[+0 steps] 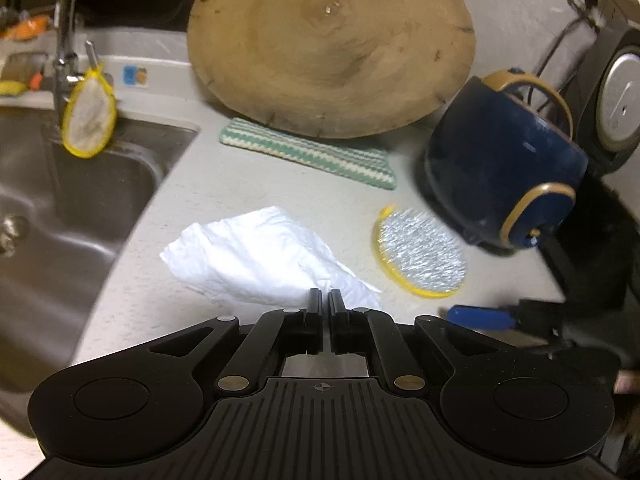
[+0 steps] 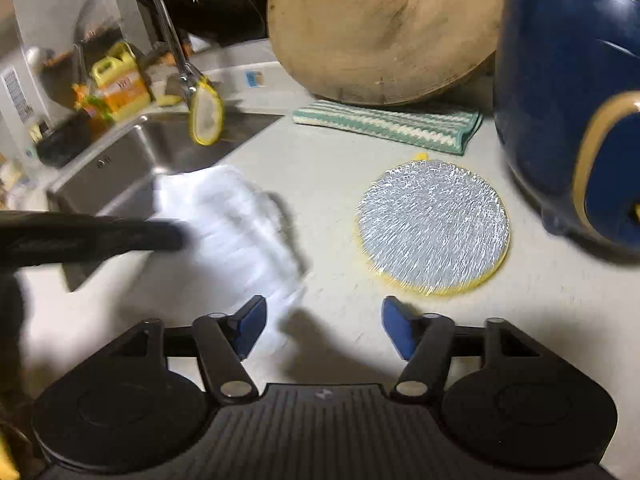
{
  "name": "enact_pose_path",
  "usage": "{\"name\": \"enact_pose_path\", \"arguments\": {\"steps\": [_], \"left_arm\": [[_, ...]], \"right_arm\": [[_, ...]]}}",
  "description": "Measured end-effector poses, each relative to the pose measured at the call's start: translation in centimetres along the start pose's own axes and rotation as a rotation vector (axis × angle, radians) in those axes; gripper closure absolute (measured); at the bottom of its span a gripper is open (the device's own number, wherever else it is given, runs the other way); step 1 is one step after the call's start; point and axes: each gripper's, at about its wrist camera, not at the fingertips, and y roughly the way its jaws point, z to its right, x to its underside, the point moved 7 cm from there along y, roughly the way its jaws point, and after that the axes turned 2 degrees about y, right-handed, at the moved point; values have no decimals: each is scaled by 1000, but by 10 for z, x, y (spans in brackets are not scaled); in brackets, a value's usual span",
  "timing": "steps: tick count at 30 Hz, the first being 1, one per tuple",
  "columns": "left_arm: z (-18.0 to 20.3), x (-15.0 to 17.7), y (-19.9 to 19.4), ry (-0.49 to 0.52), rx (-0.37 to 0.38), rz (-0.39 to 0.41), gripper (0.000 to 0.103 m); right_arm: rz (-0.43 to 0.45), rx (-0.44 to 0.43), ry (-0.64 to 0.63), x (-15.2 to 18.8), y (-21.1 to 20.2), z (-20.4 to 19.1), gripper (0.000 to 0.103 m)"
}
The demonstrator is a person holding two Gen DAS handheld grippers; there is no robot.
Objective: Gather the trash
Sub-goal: 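Close the left gripper on the white tissue while the right gripper moves onto the scrubber pad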
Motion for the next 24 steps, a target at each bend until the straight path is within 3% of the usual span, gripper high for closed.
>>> {"name": "enact_pose_path", "arguments": {"steps": [4, 7, 12, 17, 24], "left_arm": [[14, -11, 18, -26, 57, 2, 96], [29, -26, 42, -24, 61, -7, 96], [48, -36, 80, 47, 15, -54, 96], [54, -29, 91, 101, 5, -91, 96], [45, -26, 83, 120, -11, -91, 97]], "right_arm": [[115, 151, 93, -20, -1, 37, 35], [106, 169, 186, -31, 15, 65, 35], [100, 138, 256, -35, 35, 79, 35], [93, 117, 261, -35, 46, 76, 36], [63, -2, 309, -36, 40, 64, 55]]}}
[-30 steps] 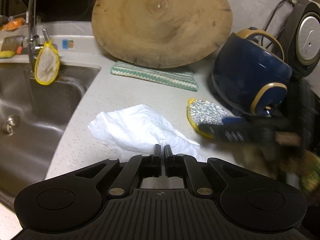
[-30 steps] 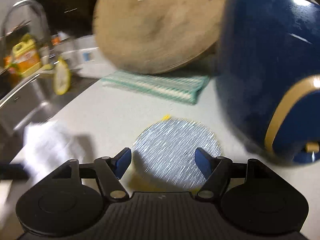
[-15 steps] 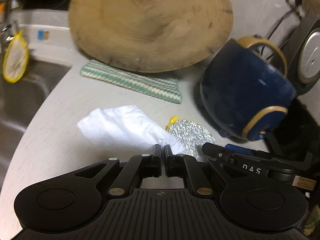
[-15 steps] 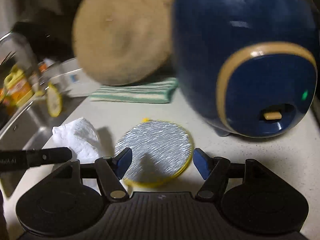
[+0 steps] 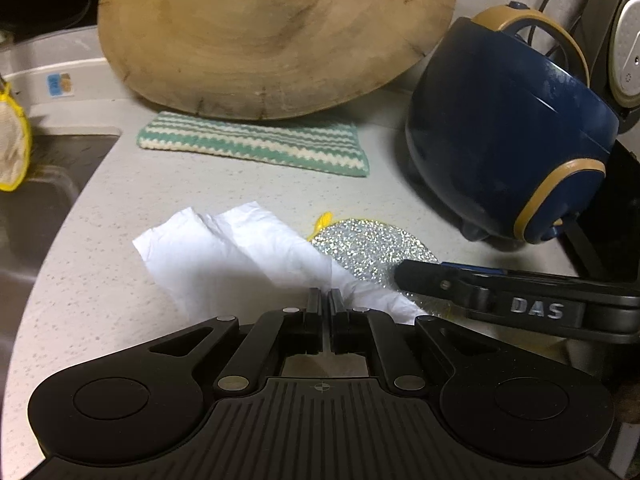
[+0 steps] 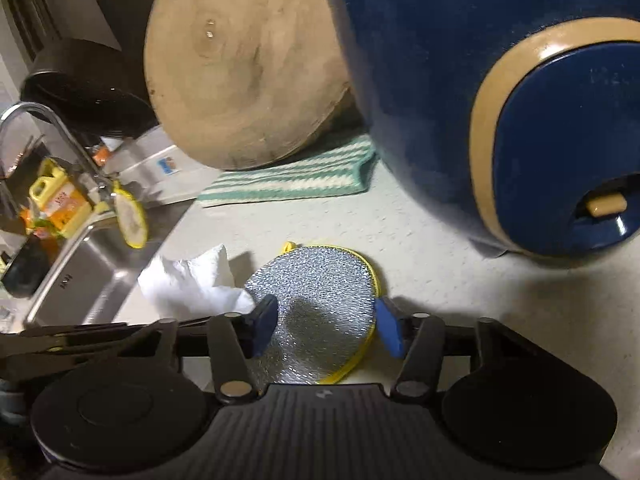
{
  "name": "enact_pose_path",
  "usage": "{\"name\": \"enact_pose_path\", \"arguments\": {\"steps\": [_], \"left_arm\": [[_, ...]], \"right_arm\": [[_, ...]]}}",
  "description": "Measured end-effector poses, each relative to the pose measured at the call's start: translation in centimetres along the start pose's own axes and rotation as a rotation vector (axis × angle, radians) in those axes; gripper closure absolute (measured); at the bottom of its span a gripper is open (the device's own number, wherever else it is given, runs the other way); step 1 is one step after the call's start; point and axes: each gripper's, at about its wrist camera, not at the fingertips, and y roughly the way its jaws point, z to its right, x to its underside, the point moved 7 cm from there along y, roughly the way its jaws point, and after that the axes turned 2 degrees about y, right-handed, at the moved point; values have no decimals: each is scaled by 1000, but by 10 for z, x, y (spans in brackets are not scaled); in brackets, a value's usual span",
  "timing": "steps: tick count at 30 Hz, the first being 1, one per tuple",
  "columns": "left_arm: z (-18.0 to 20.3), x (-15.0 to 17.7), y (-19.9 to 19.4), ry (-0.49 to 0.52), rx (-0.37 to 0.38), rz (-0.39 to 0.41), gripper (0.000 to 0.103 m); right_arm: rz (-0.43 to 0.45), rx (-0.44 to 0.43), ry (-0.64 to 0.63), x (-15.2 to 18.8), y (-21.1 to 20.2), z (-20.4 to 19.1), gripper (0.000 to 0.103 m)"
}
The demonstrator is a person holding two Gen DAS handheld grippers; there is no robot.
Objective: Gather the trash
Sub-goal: 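Close the left gripper on the white tissue while the right gripper moves onto the scrubber pad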
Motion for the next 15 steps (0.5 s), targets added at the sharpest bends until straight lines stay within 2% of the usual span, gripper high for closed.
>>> {"name": "enact_pose_path", "arguments": {"steps": [6, 10, 15], "left_arm": [[-14, 13, -17, 2, 3, -2, 97], [-18, 23, -29, 1, 10, 2, 97], [-24, 27, -33, -14, 4, 6, 97]], "right_arm": [[-8, -111, 22, 12, -27, -22, 61], [-16, -183, 2, 22, -43, -41, 61], [-34, -153, -14, 19, -24, -47, 61]]}}
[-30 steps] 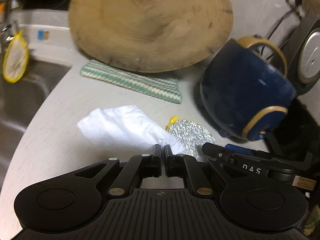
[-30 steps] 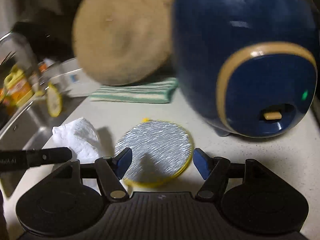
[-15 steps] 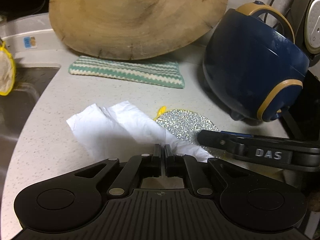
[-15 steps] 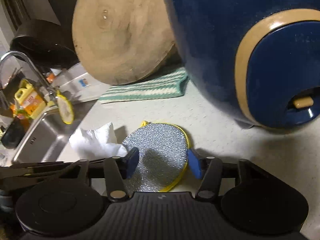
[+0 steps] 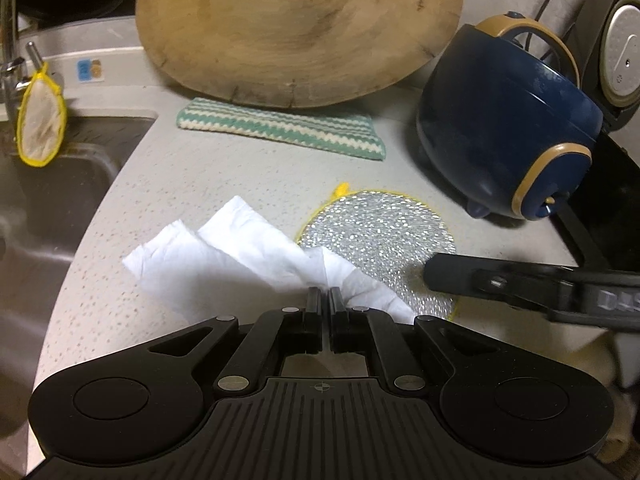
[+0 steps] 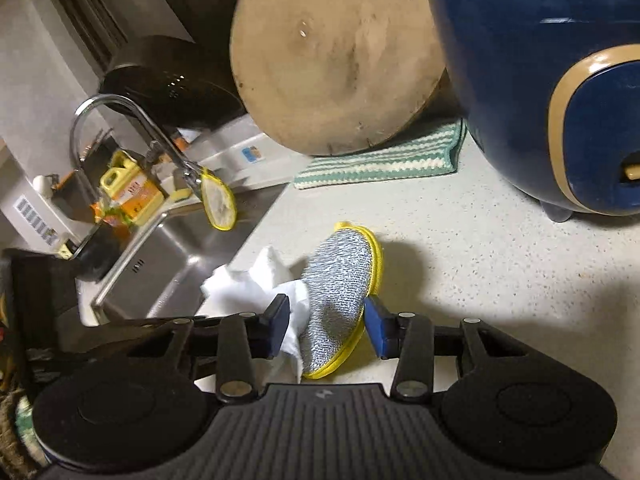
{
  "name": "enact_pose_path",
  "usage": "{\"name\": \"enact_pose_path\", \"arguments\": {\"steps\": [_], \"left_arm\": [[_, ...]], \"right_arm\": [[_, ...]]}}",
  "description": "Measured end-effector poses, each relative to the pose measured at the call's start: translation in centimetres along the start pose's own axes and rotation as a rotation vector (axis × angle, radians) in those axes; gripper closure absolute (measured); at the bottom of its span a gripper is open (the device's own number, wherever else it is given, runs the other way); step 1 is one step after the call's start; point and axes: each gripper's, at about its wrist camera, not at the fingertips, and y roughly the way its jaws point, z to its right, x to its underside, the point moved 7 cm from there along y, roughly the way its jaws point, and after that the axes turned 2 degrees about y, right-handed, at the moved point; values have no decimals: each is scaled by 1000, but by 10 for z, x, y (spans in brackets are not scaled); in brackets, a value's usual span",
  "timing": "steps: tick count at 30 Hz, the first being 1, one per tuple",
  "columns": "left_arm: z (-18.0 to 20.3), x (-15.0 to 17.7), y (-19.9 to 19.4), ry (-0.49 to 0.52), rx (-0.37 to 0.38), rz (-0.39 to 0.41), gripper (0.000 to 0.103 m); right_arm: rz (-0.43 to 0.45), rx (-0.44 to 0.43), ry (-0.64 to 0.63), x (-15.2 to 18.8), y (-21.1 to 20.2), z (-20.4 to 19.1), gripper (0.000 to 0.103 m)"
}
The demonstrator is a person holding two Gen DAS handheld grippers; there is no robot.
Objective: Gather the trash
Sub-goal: 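Close the left gripper on the white tissue while the right gripper moves onto the scrubber pad, then grasp the scrubber pad rim with the right gripper and lift it while the left holds the tissue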
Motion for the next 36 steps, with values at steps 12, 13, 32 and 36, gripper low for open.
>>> {"name": "enact_pose_path", "arguments": {"steps": [12, 13, 32, 36], "left_arm": [[-2, 2, 1, 6, -19, 3, 97], [-2, 3, 1, 4, -20, 2, 97], [1, 20, -13, 8, 16, -8, 99], [-3, 25, -13, -7, 9, -12, 98]], "right_arm": [[-60, -12, 104, 4, 35, 27, 58], [-59, -16, 109, 3, 36, 26, 59], [-63, -124, -70, 16, -16, -40, 81], [-59, -57, -87, 13, -3, -44, 80]]}}
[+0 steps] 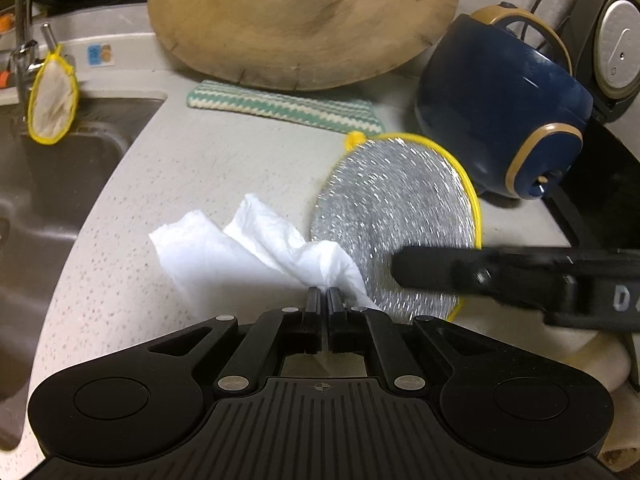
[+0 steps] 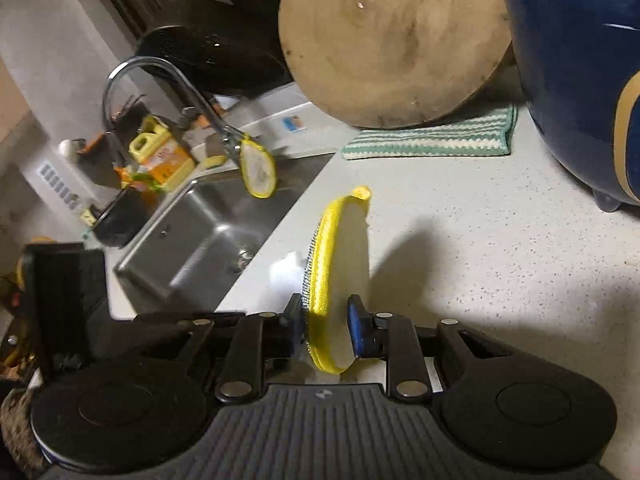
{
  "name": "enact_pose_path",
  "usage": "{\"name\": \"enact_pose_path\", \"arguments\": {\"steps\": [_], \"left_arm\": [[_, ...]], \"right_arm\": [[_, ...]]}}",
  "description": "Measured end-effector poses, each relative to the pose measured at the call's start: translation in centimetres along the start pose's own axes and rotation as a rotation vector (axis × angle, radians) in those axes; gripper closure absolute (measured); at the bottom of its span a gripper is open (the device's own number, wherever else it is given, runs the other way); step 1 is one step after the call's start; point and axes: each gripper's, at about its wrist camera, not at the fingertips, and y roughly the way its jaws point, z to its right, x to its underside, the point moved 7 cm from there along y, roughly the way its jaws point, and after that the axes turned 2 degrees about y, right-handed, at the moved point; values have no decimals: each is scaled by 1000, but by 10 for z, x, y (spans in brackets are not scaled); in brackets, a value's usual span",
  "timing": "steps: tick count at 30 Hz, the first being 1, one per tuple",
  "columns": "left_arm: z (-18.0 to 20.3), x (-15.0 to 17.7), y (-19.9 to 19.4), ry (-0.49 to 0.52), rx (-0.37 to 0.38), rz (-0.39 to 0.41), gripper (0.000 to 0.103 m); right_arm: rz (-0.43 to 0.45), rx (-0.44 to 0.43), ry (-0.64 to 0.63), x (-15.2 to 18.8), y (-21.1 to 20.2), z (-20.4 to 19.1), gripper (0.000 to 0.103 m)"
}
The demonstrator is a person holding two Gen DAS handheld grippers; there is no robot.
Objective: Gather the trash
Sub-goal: 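Grasp the scrubber pad rim with the right gripper and lift it while the left holds the tissue, then carry the tissue and scrubber pad down over the green bin with both grippers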
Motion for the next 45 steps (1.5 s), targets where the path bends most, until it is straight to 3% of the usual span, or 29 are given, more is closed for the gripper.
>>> {"name": "enact_pose_path", "arguments": {"steps": [2, 3, 10, 15, 24, 31, 39, 45], "left_arm": [[0, 1, -2, -1, -4, 7, 98], [0, 1, -4, 1, -8, 13, 98], [6, 5, -25, 35, 23, 49, 97], [14, 17, -60, 60, 81, 92, 97], [-12, 61, -137, 110, 145, 122, 97], [-48, 107, -193, 124, 152, 133, 97], [-88, 166, -237, 145, 171, 80, 97], [-110, 210, -238, 147, 176, -7, 97]], "right_arm": [[4, 46, -34, -1, 2, -2, 82], [8, 63, -45, -1, 3, -2, 88], [70, 97, -45, 1, -26, 4, 89], [67, 107, -20, 17, -46, -2, 89], [51, 138, -45, 74, -78, -55, 89], [10, 132, -113, 132, -90, -124, 89], [-50, 115, -93, 201, -79, -186, 89], [-130, 150, -40, 246, -61, -197, 89]]}}
